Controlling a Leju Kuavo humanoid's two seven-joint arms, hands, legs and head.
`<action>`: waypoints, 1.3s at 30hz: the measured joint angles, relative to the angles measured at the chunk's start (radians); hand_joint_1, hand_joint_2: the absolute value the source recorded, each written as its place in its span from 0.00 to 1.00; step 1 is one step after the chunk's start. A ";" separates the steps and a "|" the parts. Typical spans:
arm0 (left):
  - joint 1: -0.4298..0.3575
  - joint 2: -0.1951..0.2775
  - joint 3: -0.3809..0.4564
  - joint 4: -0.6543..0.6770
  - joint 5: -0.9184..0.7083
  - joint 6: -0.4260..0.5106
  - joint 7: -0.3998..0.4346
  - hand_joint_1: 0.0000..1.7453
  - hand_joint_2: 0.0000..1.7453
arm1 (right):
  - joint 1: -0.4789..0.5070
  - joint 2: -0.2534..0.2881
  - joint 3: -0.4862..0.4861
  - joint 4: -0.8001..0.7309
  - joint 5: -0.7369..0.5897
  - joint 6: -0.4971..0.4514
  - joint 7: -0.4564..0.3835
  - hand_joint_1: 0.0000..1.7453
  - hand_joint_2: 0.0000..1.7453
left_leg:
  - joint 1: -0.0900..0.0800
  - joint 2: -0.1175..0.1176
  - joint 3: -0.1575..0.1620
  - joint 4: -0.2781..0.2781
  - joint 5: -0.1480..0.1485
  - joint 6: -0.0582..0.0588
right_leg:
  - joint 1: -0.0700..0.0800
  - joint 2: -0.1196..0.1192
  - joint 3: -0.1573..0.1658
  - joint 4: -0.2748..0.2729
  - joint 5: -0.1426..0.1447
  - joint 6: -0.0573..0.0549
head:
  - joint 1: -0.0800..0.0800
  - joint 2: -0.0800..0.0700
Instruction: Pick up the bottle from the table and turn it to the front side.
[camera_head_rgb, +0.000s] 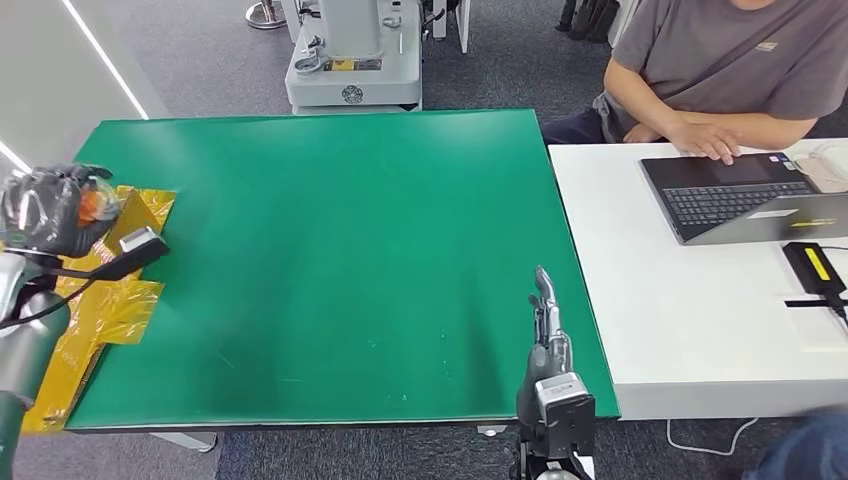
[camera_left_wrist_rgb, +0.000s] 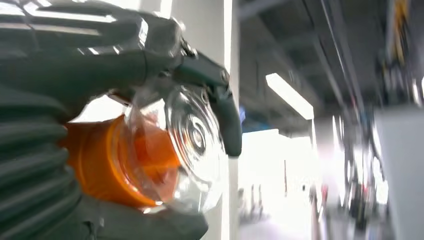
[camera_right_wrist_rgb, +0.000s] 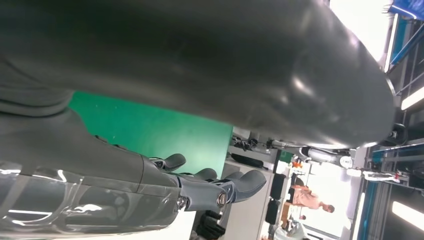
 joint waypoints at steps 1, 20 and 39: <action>0.005 -0.005 -0.013 0.034 -0.011 0.000 -0.002 1.00 1.00 | 0.000 0.000 0.000 -0.001 0.000 0.002 0.001 0.00 0.00 | 0.000 0.000 0.000 0.000 0.000 0.000 | 0.000 0.000 0.000 0.000 0.000 0.000 | 0.000 0.000; 0.026 -0.125 -0.156 0.293 -0.175 0.033 0.005 1.00 1.00 | 0.019 0.000 -0.006 -0.036 0.025 -0.005 0.031 0.00 0.00 | 0.000 -0.001 -0.002 0.000 0.000 0.000 | 0.000 -0.001 -0.001 0.000 0.000 0.000 | 0.000 0.000; 0.074 -0.198 -0.187 0.354 -0.239 0.080 0.010 0.73 1.00 | 0.022 0.000 -0.012 -0.035 0.006 0.000 0.042 0.00 0.00 | 0.000 -0.001 -0.002 0.000 0.000 0.000 | 0.000 -0.002 -0.001 0.000 0.000 0.000 | 0.000 0.000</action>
